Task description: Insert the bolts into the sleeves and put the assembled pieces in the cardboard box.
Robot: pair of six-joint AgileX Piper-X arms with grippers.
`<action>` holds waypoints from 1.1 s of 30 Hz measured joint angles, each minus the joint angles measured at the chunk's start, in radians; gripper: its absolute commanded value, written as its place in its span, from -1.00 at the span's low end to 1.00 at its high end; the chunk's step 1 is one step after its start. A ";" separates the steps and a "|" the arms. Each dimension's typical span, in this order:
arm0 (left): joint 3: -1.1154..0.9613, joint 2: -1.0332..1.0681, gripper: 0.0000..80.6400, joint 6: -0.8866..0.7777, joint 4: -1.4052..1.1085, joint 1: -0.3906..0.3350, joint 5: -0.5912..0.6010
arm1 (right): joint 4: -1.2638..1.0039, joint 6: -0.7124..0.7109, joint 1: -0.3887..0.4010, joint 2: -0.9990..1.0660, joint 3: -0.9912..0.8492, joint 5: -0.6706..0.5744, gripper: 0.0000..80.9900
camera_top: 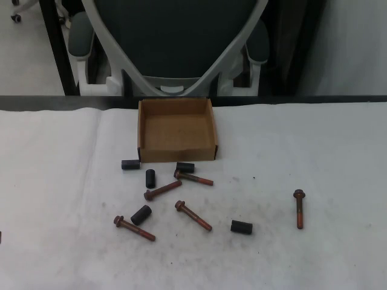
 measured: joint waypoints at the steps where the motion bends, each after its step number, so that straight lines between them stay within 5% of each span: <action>1: 0.000 0.000 -0.99 0.000 0.000 0.000 0.000 | 0.000 0.000 0.000 0.000 0.000 0.000 -0.99; 11: 0.000 0.000 -0.99 -0.025 -0.099 0.000 0.243 | 0.000 0.000 0.000 0.000 0.000 0.000 -0.99; 17: 0.000 0.000 -0.99 -0.240 -0.182 0.000 0.397 | 0.000 0.062 0.000 0.000 0.000 -0.024 -0.99; 22: 0.000 0.000 -0.99 -0.475 -0.203 0.000 0.437 | -0.013 0.188 0.000 0.000 0.000 -0.165 -0.99; 33: 0.000 0.000 -0.99 -0.620 -0.240 0.000 0.461 | -0.184 0.286 0.009 0.000 0.001 -0.487 -0.99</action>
